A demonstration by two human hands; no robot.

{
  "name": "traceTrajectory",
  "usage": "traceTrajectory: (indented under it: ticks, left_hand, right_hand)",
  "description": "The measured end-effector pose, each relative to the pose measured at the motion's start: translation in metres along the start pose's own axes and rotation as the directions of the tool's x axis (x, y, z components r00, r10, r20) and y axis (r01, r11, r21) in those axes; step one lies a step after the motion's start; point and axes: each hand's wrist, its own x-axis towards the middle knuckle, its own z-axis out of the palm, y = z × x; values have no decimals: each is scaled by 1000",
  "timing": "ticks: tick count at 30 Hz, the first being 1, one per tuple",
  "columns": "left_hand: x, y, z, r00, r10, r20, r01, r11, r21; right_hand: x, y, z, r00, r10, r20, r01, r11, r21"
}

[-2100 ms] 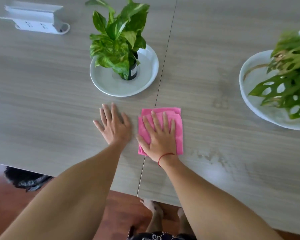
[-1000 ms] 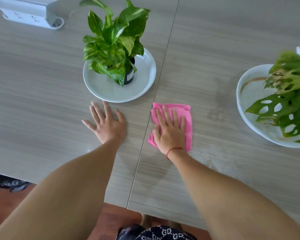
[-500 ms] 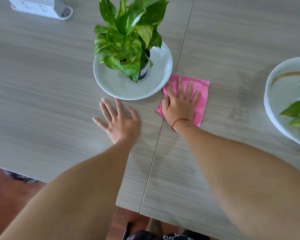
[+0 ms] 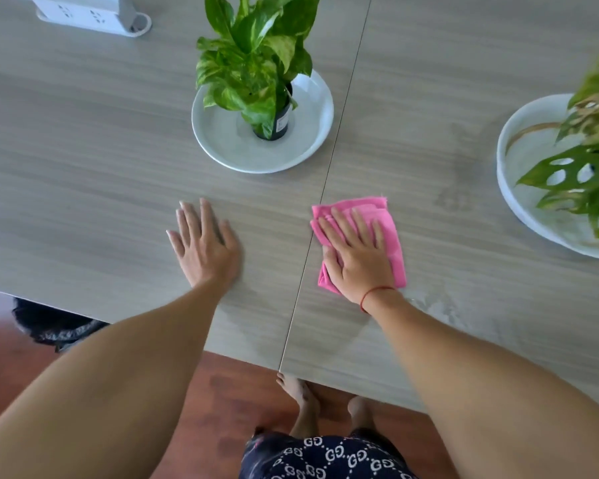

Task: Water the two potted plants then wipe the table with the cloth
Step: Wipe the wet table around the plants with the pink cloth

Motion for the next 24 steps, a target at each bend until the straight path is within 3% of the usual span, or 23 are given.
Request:
traceTrajectory:
  ticks: [6, 16, 19, 24]
  left_hand:
    - [3, -2, 6, 1000, -4, -8, 5, 999, 34]
    - [5, -11, 7, 999, 23, -35, -24, 999, -22]
    - [3, -10, 4, 999, 11, -43, -13, 999, -35]
    - [-30, 19, 4, 990, -140, -28, 138, 988, -76]
  right_hand:
    - [47, -51, 8, 946, 323, -6, -323, 946, 21]
    - [27, -113, 26, 999, -4, 41, 3, 1000, 30]
    - [-3, -102, 30, 996, -88, 15, 87, 994, 69]
    - [-59, -47, 27, 996, -94, -3, 94, 989, 118]
